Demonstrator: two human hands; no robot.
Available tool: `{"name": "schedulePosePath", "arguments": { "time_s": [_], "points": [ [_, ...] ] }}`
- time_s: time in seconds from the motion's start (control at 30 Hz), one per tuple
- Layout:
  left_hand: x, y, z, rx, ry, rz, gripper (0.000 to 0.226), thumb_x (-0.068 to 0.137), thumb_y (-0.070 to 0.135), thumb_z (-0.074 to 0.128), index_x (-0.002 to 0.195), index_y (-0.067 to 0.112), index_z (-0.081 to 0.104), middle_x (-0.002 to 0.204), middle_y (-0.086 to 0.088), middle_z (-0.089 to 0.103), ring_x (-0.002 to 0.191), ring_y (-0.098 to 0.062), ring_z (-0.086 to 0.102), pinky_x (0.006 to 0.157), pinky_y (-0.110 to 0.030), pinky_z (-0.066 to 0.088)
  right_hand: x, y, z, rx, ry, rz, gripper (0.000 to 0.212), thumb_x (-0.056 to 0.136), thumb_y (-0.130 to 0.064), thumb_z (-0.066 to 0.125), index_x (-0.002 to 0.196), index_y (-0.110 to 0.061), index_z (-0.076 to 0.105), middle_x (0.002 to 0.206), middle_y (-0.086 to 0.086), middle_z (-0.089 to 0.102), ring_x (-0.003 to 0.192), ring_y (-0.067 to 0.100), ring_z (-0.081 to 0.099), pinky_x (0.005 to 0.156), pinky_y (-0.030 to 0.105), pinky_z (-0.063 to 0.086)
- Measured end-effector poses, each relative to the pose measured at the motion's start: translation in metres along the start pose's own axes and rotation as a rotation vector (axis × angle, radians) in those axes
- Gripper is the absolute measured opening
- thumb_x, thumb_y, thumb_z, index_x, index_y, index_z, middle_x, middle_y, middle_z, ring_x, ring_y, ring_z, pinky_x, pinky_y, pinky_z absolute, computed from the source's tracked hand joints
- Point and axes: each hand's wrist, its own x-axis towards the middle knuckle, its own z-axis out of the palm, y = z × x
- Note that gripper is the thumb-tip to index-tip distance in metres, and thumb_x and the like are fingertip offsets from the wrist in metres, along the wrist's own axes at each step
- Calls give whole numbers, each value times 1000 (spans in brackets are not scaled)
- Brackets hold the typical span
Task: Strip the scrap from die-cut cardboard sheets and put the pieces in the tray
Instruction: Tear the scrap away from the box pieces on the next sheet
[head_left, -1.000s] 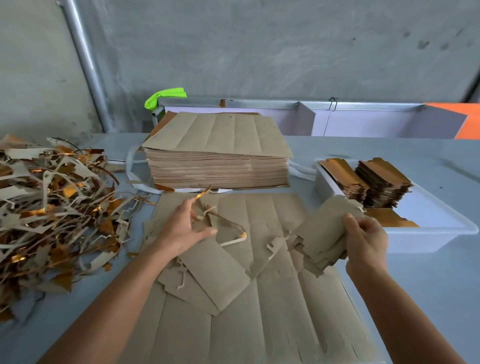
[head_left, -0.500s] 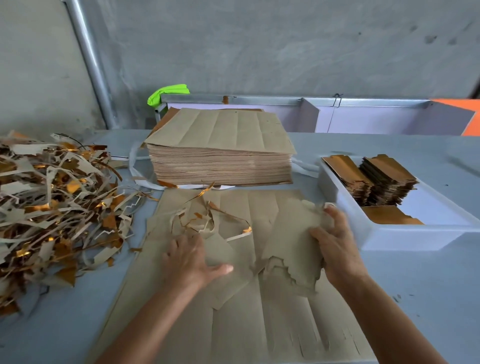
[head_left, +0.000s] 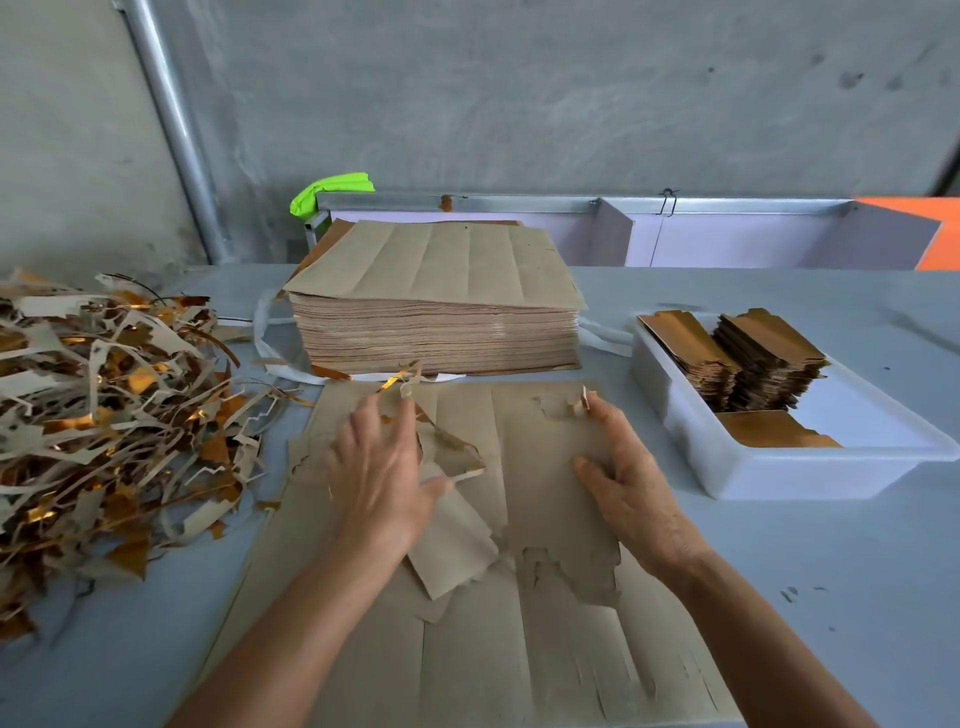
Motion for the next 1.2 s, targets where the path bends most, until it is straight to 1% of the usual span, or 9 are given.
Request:
{"name": "schedulePosePath", "arguments": {
  "time_s": [0.07, 0.2, 0.43, 0.5, 0.6, 0.7, 0.87, 1.03, 1.2],
  "points": [
    [5, 19, -12, -298, 68, 162, 88, 69, 42, 80, 143, 20, 37, 142, -5, 35, 130, -19, 30, 106, -24, 23, 2, -8, 6, -73, -36, -90, 64, 95, -6, 46, 144, -39, 23, 117, -4, 53, 101, 20, 54, 96, 42, 47],
    [22, 49, -21, -674, -189, 264, 92, 63, 41, 84, 142, 27, 39, 136, 8, 43, 126, -5, 37, 105, -18, 26, -2, -21, 20, -184, -78, -223, 72, 94, 0, 46, 151, -18, 5, 126, -15, 39, 109, -3, 40, 90, 2, 29],
    [35, 48, -7, -941, -295, 106, 15, 72, 22, 81, 76, 25, 68, 63, 20, 60, 60, 6, 51, 62, -12, 40, -8, -20, 29, -127, 0, -197, 65, 91, 2, 49, 146, -15, 19, 96, -3, 53, 83, 17, 54, 77, 17, 46],
    [32, 50, 0, -1040, -246, 77, 17, 76, 15, 77, 69, 24, 66, 57, 21, 58, 56, 7, 48, 60, -8, 38, -8, -18, 35, -97, 37, -160, 61, 89, -4, 58, 140, -20, 28, 92, -9, 53, 85, 12, 57, 79, 27, 50],
    [29, 52, 5, -1116, -140, 39, 17, 86, 12, 67, 69, 14, 68, 60, 14, 56, 60, -1, 46, 62, -14, 38, -8, -16, 40, -39, 62, -62, 57, 80, -15, 72, 123, -33, 40, 93, -21, 53, 87, -5, 54, 71, 14, 47],
    [35, 41, 9, -1078, -4, -19, 28, 90, 10, 61, 68, -7, 61, 62, -7, 50, 61, -12, 43, 60, -27, 35, -5, -13, 36, 9, 108, 18, 38, 76, -15, 75, 106, -22, 53, 89, -14, 60, 82, 0, 57, 73, 25, 51],
    [45, 15, 11, -957, 163, -240, 36, 91, 8, 59, 55, 13, 56, 45, 7, 47, 38, -6, 38, 44, -22, 33, -6, -13, 25, 254, 146, 163, 27, 77, -9, 74, 96, -20, 58, 89, 2, 65, 78, 17, 65, 65, 38, 59],
    [45, -10, 10, -737, 265, -293, 34, 91, 6, 55, 57, 7, 54, 54, -2, 50, 50, -15, 42, 47, -13, 33, -6, -7, 16, 380, 117, 184, 29, 77, -4, 74, 95, -21, 60, 78, -4, 68, 66, 6, 67, 50, 24, 53],
    [38, -35, 5, -205, 26, -339, 17, 92, 23, 56, 95, 6, 57, 95, -15, 55, 96, -36, 54, 72, -39, 41, -3, -5, 6, 614, 180, 277, 27, 78, 1, 70, 99, -14, 61, 76, -3, 73, 66, 12, 69, 52, 27, 54]
  ]
}}
